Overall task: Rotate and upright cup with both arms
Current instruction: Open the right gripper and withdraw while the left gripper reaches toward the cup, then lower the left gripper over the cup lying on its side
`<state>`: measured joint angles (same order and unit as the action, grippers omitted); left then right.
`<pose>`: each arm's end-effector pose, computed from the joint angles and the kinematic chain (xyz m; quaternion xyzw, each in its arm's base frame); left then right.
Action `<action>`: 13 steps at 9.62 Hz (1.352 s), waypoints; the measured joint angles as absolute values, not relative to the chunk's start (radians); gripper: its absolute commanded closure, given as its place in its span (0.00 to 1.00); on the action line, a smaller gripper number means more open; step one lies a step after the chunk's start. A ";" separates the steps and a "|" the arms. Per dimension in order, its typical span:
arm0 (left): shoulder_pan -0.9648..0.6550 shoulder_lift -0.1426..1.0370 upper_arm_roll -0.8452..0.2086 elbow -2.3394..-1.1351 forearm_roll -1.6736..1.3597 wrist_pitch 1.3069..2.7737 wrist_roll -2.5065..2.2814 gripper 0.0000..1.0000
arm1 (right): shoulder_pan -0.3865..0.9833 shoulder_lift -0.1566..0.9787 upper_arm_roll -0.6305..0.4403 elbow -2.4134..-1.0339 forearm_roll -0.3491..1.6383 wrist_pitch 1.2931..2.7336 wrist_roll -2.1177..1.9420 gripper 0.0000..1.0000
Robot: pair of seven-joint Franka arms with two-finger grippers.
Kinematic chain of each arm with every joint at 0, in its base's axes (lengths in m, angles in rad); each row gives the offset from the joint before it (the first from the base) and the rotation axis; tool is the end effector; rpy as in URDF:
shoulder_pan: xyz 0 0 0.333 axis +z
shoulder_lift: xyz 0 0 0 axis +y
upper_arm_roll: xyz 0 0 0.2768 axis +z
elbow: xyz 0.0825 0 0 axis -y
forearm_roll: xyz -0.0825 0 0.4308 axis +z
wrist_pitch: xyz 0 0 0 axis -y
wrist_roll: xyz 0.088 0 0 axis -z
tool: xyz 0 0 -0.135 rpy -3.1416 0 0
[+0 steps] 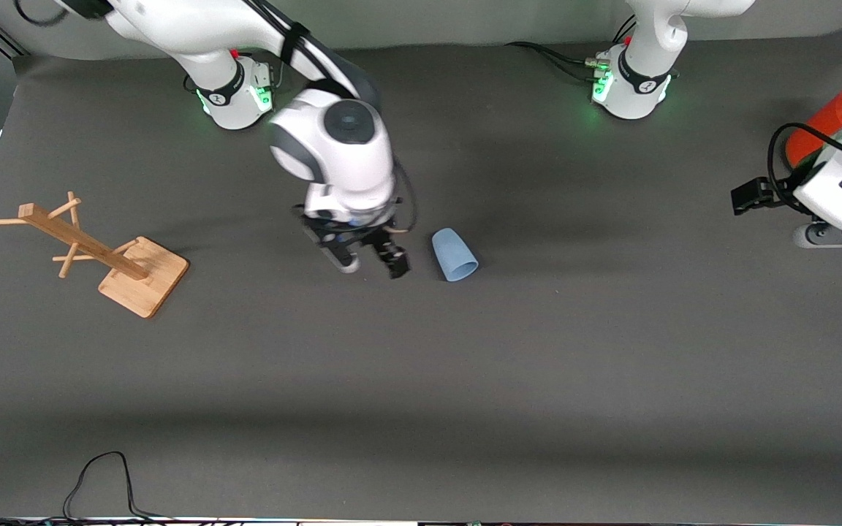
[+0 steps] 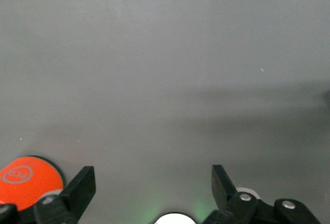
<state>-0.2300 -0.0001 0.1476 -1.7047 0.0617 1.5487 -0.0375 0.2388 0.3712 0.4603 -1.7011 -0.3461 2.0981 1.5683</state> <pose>0.5851 -0.0399 0.4873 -0.9962 0.0241 0.0759 0.0354 0.5534 0.4112 0.3181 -0.9298 0.3592 -0.0802 0.0020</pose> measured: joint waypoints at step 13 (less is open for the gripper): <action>-0.397 0.777 -0.172 -1.182 -0.366 1.749 -0.640 0.00 | 0.137 -0.120 -0.133 -1.773 -0.003 1.727 0.028 0.00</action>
<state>-0.3966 0.7773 -0.1723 -1.1824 -0.3665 1.7490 -0.6404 0.1367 -0.1196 -0.1328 -1.7735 -0.0026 1.7266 0.0277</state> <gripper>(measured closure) 0.000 0.000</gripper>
